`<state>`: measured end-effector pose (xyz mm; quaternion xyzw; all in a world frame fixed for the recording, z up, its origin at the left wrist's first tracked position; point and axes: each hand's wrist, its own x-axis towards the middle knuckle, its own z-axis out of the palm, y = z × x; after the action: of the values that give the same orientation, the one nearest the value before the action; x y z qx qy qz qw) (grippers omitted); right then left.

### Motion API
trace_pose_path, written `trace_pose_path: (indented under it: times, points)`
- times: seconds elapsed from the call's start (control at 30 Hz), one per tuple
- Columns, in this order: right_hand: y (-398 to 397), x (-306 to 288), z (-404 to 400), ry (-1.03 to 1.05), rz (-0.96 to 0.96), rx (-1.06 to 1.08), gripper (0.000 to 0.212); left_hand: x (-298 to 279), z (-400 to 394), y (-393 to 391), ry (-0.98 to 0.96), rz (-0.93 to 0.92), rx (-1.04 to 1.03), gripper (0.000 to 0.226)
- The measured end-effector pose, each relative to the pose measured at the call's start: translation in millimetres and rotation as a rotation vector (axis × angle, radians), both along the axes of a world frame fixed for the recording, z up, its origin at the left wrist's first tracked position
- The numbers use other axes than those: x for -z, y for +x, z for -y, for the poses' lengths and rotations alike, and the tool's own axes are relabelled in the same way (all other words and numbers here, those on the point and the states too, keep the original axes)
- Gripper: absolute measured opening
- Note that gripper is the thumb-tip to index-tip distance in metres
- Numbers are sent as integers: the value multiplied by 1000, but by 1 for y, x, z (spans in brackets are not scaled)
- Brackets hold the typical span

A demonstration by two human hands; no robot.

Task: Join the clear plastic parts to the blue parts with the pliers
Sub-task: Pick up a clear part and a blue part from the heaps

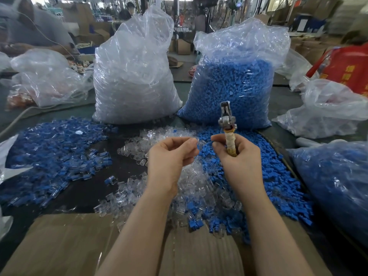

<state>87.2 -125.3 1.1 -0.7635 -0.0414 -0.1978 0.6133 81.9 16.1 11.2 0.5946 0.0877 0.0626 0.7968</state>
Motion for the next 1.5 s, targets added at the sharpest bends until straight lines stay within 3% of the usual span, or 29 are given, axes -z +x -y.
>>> trace_pose_path:
  times: [0.6,1.23,1.5]
  points:
    - [-4,1,-12,-10,108,94,14,-5,17,-9,0,133,-55,6]
    - [-2,1,-13,-27,11,-60,16,6,18,-7,350,322,-229,15]
    - [-1,2,5,-151,-114,-254,11,4,10,-2,144,301,-185,13]
